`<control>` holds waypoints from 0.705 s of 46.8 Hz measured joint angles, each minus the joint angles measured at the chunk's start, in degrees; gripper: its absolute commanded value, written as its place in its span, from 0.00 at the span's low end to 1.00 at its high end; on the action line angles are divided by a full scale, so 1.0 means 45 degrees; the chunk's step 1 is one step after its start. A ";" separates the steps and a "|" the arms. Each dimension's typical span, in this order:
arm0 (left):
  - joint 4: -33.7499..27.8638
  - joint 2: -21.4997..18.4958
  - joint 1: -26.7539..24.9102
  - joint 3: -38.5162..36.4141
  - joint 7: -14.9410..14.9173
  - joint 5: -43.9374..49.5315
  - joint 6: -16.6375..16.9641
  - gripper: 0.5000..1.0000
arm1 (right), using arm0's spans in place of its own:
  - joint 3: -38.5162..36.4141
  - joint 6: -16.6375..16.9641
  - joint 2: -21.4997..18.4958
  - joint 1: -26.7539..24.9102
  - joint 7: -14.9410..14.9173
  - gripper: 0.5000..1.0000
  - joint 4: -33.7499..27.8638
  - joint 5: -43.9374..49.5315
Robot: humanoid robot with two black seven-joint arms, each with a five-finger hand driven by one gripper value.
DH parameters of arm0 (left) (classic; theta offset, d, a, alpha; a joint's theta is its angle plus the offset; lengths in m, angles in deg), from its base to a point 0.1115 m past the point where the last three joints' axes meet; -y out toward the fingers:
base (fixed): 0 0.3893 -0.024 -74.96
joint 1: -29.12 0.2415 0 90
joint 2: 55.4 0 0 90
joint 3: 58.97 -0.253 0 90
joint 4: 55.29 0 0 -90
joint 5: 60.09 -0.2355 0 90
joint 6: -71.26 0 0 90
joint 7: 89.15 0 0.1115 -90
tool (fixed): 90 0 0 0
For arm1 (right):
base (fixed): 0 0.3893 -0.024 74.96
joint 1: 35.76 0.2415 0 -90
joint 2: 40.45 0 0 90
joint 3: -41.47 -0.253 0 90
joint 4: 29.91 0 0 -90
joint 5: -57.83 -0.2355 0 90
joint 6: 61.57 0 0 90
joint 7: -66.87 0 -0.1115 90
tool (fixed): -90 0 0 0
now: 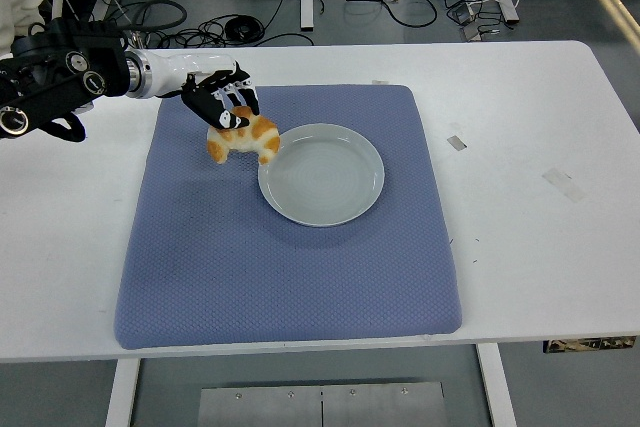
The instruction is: Place the bread on the table
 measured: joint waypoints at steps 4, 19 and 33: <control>-0.0001 -0.0242 0.0250 0.0174 0.0014 0.0001 0.0000 0.00 | 0.0000 0.0000 0.0000 0.0000 0.0000 1.00 0.0000 0.0000; 0.0002 -0.0826 0.0896 0.0657 0.0014 -0.0001 0.0001 0.00 | 0.0000 0.0001 0.0000 0.0000 0.0000 1.00 0.0000 0.0000; 0.0468 -0.0874 0.1278 0.0646 0.0137 0.0050 0.0014 0.00 | 0.0000 0.0001 0.0000 0.0001 -0.0001 1.00 0.0000 0.0000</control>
